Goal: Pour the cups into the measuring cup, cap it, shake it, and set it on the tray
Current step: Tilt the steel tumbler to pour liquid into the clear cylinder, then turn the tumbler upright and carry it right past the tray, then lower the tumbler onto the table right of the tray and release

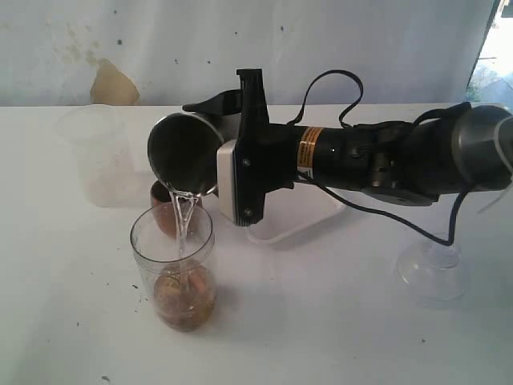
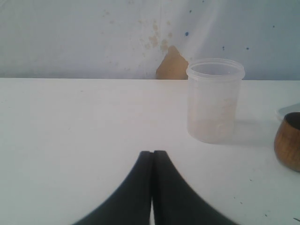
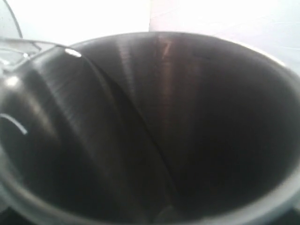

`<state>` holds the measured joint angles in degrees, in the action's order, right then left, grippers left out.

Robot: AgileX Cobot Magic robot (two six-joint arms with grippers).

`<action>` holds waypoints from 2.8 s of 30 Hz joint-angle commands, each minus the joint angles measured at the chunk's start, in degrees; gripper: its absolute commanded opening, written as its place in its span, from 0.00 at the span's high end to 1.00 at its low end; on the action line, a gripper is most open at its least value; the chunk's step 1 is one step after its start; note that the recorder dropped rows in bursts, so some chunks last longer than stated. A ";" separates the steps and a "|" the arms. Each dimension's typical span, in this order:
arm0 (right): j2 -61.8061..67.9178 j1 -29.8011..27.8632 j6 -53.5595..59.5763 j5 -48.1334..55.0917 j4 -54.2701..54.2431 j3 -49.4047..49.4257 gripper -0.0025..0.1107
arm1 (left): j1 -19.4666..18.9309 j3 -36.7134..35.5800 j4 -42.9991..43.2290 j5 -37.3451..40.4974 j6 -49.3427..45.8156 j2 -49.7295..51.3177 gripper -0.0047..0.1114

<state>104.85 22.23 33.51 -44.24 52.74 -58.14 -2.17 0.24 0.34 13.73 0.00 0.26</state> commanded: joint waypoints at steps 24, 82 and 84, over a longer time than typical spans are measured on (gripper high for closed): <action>-1.40 -0.02 8.46 -2.10 -2.16 -0.61 0.98 | 0.02 -0.24 0.10 -0.46 0.00 -0.26 0.96; 20.52 -22.84 -45.89 -8.08 -34.30 -2.54 0.98 | 0.02 -0.24 0.10 -0.46 0.00 -0.26 0.96; 21.41 -22.84 -44.46 -8.08 -34.30 -3.04 0.98 | 0.02 -0.24 0.10 -0.46 0.00 -0.26 0.96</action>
<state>125.96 -0.08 -12.59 -49.67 18.42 -60.29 -2.17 0.24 0.34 13.73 0.00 0.26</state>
